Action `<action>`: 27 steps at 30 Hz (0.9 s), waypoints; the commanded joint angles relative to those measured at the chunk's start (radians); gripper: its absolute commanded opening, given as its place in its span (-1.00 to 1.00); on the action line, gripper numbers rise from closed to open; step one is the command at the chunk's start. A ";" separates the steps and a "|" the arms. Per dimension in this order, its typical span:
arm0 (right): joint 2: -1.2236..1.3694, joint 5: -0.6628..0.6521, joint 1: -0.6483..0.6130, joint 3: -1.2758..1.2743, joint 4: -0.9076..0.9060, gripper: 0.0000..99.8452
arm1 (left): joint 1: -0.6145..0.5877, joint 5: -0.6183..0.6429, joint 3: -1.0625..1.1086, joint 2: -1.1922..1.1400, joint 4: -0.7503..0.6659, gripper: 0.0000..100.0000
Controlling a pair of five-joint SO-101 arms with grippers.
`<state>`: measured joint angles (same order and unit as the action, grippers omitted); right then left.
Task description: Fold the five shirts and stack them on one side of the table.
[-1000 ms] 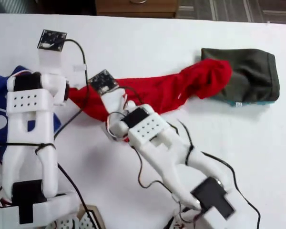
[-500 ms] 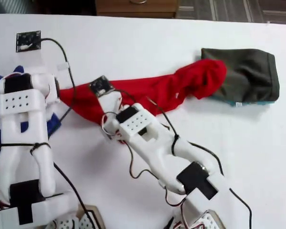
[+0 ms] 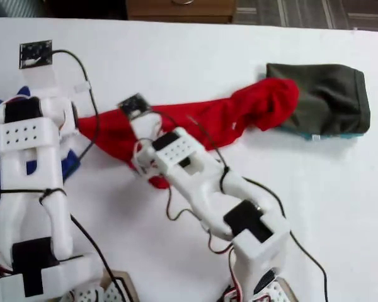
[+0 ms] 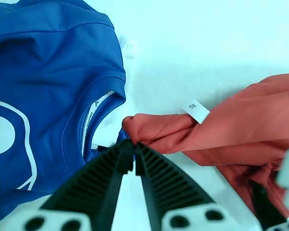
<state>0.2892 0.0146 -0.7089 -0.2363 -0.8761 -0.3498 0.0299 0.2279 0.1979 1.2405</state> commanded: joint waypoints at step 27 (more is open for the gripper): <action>-0.598 -0.535 0.458 -0.298 -0.483 -0.96 | -0.009 0.005 0.007 0.006 0.078 -0.95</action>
<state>-0.2294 -0.4227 -0.2670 -0.4634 -1.3502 -0.3498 0.0299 0.2401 0.1979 1.3111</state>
